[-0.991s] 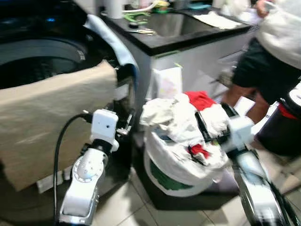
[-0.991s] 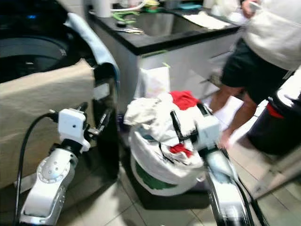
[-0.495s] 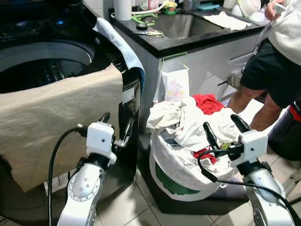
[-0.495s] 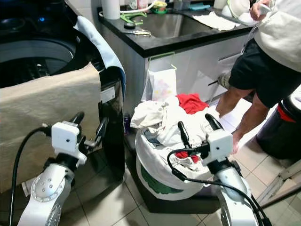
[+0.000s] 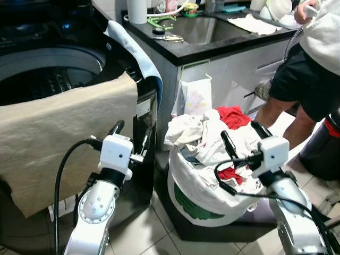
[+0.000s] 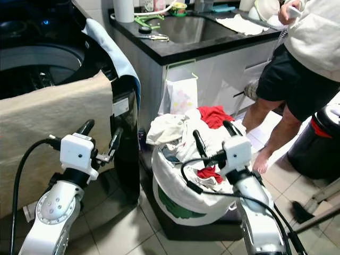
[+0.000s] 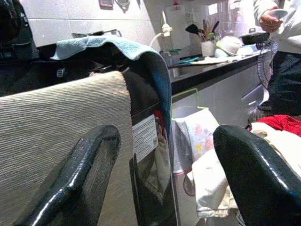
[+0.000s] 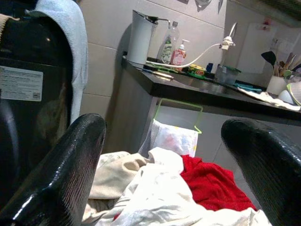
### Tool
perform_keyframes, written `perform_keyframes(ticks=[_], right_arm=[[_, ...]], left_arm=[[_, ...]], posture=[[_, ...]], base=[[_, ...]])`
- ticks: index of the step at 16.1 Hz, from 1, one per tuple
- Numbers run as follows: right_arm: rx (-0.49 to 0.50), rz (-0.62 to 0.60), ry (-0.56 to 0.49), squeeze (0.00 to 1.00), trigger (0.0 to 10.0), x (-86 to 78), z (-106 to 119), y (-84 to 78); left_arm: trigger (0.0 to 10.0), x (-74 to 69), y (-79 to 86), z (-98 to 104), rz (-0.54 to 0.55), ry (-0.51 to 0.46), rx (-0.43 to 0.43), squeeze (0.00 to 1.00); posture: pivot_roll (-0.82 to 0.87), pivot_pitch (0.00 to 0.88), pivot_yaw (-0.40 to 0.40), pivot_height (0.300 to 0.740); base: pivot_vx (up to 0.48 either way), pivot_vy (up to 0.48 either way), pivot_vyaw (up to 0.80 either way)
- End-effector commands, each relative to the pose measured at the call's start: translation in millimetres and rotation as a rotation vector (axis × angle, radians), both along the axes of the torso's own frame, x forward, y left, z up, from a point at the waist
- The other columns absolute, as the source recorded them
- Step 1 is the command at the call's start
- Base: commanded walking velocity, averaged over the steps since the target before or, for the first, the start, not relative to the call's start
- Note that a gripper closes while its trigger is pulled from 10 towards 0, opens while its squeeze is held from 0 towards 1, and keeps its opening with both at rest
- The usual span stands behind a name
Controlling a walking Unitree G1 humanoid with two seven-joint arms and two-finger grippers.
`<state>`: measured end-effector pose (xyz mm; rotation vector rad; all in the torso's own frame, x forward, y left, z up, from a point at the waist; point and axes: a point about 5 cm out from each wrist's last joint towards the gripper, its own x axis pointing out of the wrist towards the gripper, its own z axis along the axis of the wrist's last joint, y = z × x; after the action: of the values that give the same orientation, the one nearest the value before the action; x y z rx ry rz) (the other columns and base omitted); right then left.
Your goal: Clothes washing
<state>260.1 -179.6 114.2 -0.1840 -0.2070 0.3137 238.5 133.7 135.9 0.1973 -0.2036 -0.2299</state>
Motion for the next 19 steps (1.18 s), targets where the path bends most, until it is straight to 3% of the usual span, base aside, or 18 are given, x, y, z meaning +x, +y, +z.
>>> perform_keyframes(ticks=[1,5,10,12,13,15,17,19], right_arm=[[-0.018,-0.014,0.026,0.00,10.0,2.8,-3,-1.8],[-0.019,-0.016,0.023,0.00,10.0,6.1,-4,0.6],[-0.082,0.018,0.114,0.00,10.0,37.4,-18,34.1],[-0.160,0.022,0.173,0.00,10.0,44.4,-38,43.0],[-0.258,0.044,0.241,0.00,10.0,41.5,-61,48.9],[-0.323,0.046,0.356,0.00,10.0,34.1,-88,51.0],[-0.312,0.007,0.538,0.00,10.0,24.8,-116,52.0],[-0.336,-0.020,0.591,0.00,10.0,20.3,-125,52.2]], left_arm=[[10.0,1.1,-3.4,3,-0.016,-0.012,0.002,0.00],[10.0,2.6,-5.4,3,-0.021,-0.016,0.017,0.00],[10.0,2.5,1.0,5,-0.003,-0.010,0.029,0.00],[10.0,-5.1,6.3,6,0.010,0.001,0.046,0.00],[10.0,-11.4,13.2,6,0.022,0.016,0.062,0.00],[10.0,-19.8,20.8,8,0.031,0.028,0.085,0.00],[10.0,-32.0,32.0,16,0.038,0.040,0.130,0.00],[10.0,-39.1,38.1,21,0.048,0.046,0.151,0.00]], posture=[[0.10,0.000,-0.068,0.740],[0.11,0.000,-0.068,0.740],[0.14,0.000,-0.077,0.740],[0.17,0.000,-0.088,0.740],[0.20,0.000,-0.084,0.740],[0.23,0.000,-0.083,0.740],[0.30,0.000,-0.083,0.740],[0.33,0.000,-0.085,0.740]], base=[[0.000,0.000,0.00],[0.000,0.000,-0.71],[0.000,0.000,0.00],[0.000,0.000,0.00],[0.000,0.000,0.00],[0.000,0.000,0.00],[0.000,0.000,0.00],[0.000,0.000,0.00]])
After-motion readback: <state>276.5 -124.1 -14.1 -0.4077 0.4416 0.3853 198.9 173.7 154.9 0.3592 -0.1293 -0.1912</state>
